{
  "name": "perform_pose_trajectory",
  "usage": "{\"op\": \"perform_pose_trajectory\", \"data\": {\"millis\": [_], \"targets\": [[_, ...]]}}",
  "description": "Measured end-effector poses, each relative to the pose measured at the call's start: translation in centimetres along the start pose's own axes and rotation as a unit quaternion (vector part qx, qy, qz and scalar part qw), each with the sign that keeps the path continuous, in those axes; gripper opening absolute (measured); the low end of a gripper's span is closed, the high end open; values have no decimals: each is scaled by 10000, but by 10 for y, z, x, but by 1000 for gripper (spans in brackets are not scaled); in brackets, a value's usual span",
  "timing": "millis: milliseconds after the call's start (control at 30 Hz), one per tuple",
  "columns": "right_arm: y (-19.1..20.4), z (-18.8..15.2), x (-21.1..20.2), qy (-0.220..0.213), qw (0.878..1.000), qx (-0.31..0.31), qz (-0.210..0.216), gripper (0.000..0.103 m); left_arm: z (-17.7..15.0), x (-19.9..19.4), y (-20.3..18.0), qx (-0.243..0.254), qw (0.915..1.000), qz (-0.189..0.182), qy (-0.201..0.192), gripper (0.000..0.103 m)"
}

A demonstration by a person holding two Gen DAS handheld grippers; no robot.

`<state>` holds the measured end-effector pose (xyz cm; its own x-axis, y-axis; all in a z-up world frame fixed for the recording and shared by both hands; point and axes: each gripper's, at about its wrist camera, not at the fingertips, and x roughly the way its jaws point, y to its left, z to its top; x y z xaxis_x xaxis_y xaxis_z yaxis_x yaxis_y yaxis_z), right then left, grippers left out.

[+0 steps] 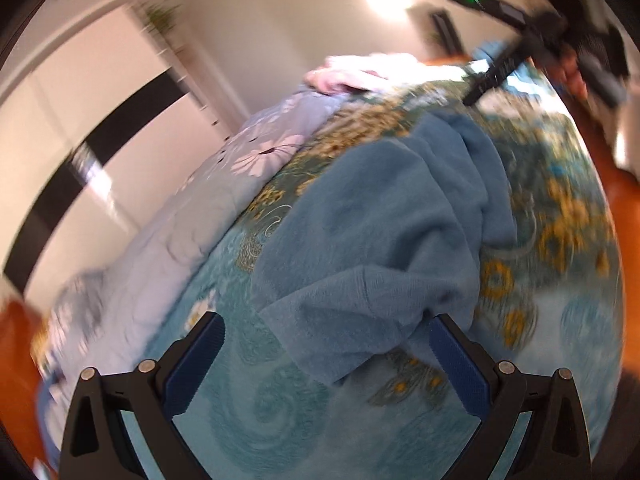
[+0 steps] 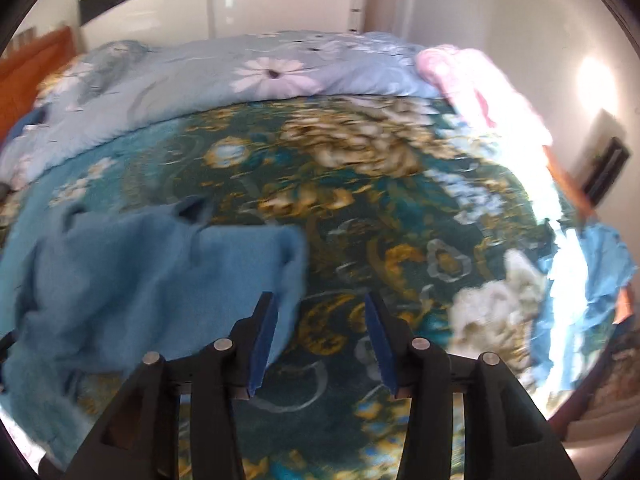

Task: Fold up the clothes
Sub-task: 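Carry the sweater with the right gripper and lower it onto the bed, then grasp the sweater with the left gripper while the right gripper grasps another edge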

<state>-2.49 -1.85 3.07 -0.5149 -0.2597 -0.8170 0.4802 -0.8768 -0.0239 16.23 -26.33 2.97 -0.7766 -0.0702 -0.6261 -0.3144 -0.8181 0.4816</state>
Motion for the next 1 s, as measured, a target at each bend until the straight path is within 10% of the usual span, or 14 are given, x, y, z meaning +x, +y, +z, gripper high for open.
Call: {"op": "perform_pose_trajectory", "data": {"millis": [600,900,1000], "targets": [[73,-30,65,438,9734,-2247,118,47,20,44,3,1137,9930,-309,-116,101],[87,-14,61,83,9704,-2408,137,44,21,55,12,185,9961,-857,67,29],[89,-7,57,113,9730,-2292,236,14,21,53,24,-448,9945,-940,61,9]]}}
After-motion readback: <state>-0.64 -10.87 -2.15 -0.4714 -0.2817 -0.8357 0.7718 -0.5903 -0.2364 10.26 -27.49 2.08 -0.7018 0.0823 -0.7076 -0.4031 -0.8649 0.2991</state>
